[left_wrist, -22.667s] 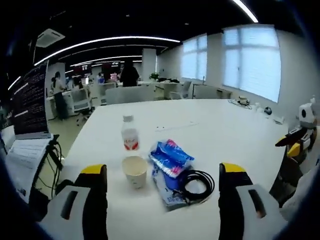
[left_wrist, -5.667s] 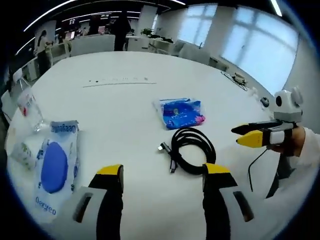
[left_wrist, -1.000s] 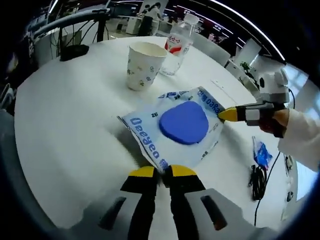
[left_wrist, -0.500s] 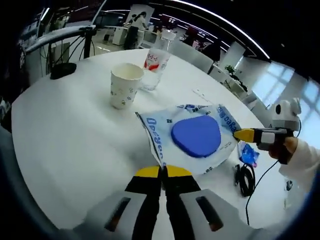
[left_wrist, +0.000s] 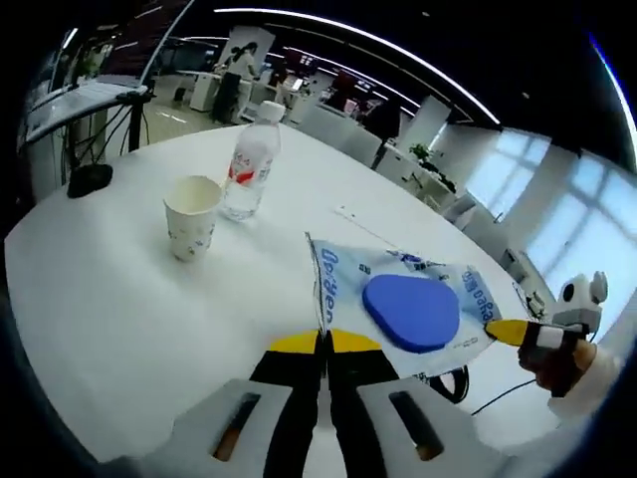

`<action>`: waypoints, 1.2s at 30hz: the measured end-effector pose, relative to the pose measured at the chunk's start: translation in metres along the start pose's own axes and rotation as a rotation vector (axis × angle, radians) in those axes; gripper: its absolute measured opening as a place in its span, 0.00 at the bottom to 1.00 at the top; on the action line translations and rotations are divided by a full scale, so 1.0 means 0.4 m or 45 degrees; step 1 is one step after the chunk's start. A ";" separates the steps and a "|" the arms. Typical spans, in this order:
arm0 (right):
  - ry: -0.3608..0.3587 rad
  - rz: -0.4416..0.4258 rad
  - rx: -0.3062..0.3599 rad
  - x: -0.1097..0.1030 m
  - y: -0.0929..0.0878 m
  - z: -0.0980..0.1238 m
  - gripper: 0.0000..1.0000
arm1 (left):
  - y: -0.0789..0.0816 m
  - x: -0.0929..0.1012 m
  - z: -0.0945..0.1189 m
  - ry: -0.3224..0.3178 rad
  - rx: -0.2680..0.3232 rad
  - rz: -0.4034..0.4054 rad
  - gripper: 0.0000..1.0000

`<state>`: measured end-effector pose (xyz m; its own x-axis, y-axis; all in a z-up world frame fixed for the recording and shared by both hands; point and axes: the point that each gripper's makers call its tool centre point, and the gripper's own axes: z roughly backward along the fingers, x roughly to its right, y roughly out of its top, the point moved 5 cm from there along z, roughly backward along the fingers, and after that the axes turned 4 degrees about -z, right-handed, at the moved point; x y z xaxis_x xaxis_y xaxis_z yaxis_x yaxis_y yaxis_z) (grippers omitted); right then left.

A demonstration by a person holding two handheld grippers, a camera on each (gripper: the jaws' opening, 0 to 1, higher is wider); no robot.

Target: Arrange the tabletop items into an orderly group along one side of the table until the central work area is clear of visible clutter.

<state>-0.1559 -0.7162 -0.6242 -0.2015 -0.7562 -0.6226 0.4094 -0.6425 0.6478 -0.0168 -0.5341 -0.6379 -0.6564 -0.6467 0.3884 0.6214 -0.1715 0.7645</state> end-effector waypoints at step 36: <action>-0.140 0.106 -0.033 0.066 0.046 -0.048 0.00 | 0.070 0.019 -0.130 -0.088 -0.059 -0.025 0.00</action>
<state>-0.1367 -0.7456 -0.6372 -0.2617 -0.8165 -0.5146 0.4514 -0.5748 0.6825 0.0178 -0.5824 -0.6404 -0.6955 -0.5904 0.4096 0.6264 -0.2189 0.7482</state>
